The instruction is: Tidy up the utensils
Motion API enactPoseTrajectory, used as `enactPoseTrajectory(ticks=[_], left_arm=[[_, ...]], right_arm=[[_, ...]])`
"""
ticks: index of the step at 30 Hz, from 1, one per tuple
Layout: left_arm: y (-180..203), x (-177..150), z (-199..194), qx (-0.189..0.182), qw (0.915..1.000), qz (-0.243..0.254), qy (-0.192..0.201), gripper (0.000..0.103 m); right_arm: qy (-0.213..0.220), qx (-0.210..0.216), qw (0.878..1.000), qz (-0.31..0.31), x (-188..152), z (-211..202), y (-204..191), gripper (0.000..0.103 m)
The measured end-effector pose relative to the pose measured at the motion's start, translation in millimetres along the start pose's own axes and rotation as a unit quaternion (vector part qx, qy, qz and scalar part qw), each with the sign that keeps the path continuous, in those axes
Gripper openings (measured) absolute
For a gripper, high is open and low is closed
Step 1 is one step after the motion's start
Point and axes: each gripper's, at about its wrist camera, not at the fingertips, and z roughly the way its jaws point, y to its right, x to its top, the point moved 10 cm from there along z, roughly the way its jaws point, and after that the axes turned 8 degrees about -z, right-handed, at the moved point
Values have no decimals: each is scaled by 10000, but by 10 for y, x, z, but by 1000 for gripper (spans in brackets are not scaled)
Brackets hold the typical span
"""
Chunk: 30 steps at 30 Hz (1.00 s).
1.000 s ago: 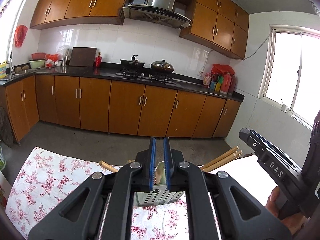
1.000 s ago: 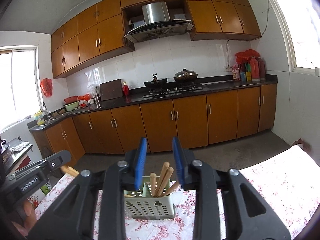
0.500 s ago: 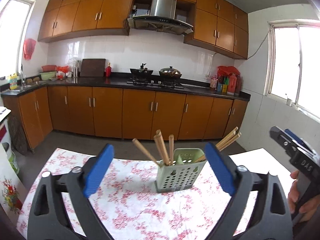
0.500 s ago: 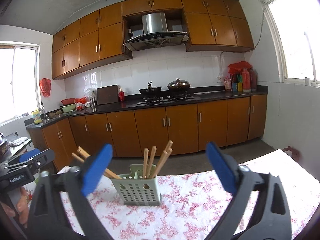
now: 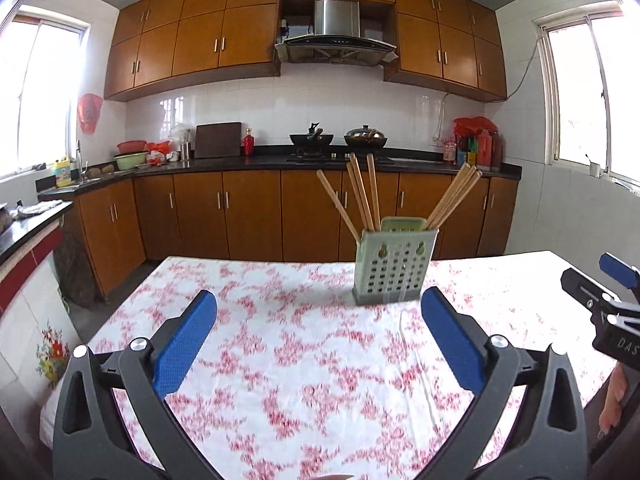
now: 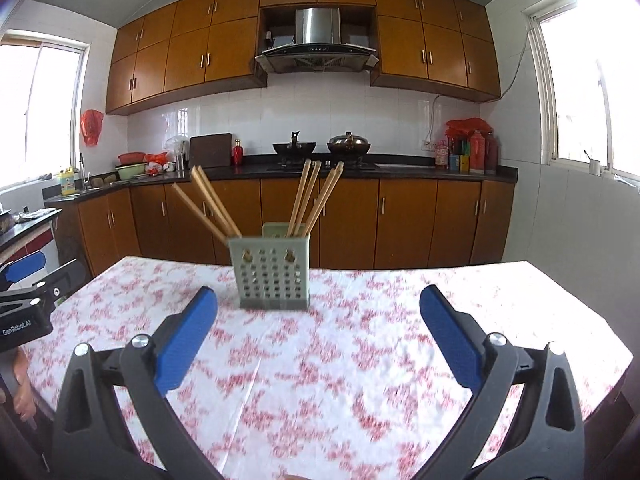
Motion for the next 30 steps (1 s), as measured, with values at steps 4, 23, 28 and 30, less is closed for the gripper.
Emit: enactPoseTrajectory(ticks=[4, 23, 28, 30], left_arm=[[-13, -225, -94, -3, 10000, -45, 12, 101], [-60, -599, -193, 77, 9998, -185, -24, 101], [-52, -621, -188, 70, 9998, -186, -61, 101], [-48, -629, -186, 71, 9998, -185, -79, 101]], right_arm=[[-119, 45, 9999, 62, -314, -93, -77, 99], [-211, 9, 9997, -78, -566, -148, -227, 99], [-218, -23, 9997, -53, -568, -157, -207, 99], [-227, -30, 9997, -49, -572, -156, -201, 99]])
